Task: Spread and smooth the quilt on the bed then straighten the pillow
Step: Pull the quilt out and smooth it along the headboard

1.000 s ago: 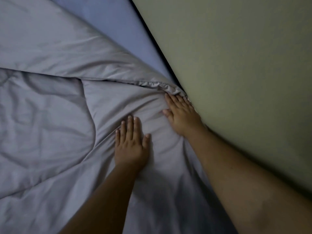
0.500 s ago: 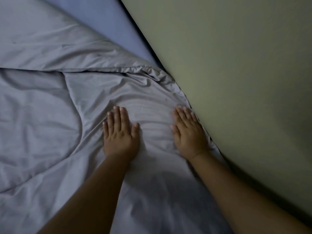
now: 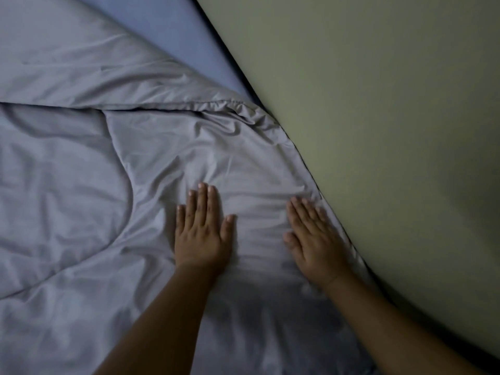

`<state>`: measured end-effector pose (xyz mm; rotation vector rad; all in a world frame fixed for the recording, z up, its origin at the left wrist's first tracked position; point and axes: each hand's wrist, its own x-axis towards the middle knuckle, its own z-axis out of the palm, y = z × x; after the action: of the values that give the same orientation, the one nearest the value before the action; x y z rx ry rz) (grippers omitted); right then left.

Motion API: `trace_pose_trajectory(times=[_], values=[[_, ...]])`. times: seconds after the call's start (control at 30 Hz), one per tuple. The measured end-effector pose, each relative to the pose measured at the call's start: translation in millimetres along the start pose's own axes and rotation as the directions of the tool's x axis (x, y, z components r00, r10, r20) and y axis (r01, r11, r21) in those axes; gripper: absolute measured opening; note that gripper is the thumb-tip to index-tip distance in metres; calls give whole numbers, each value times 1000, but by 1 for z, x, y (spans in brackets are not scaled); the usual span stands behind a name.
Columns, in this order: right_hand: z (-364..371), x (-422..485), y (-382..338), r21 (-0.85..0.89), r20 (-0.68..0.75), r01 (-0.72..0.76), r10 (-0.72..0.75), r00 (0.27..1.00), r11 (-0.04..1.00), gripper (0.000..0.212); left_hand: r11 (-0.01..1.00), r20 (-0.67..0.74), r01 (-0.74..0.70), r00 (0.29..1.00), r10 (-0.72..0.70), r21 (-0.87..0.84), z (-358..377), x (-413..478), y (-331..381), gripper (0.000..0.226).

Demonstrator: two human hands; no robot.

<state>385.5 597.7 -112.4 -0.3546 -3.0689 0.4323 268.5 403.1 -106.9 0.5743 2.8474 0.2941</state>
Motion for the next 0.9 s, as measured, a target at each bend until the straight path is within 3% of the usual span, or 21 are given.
trace_pose_trajectory(times=[0.23,0.43,0.53,0.6,0.77,0.9], values=[[7,-4,14,-10,28,-80,80,996,997,58,998,58,47,997,-50,47,-5,-25,-24,71],[1,-1,2,-62,4,-89,90,996,994,63,969,97,248,964,-249,23,-14,-100,-94,72],[2,6,-9,-86,-29,-164,162,986,983,70,927,72,375,924,-375,13,-19,-123,-127,74],[9,17,-39,-57,-60,-161,158,986,985,70,898,37,439,898,-439,1,-23,-128,-147,72],[36,61,-162,-10,-137,61,-62,989,998,65,906,-24,421,906,-422,-43,-32,-110,-173,66],[60,88,-244,4,-116,106,-105,988,994,64,879,-19,471,881,-473,-81,-44,-108,-226,72]])
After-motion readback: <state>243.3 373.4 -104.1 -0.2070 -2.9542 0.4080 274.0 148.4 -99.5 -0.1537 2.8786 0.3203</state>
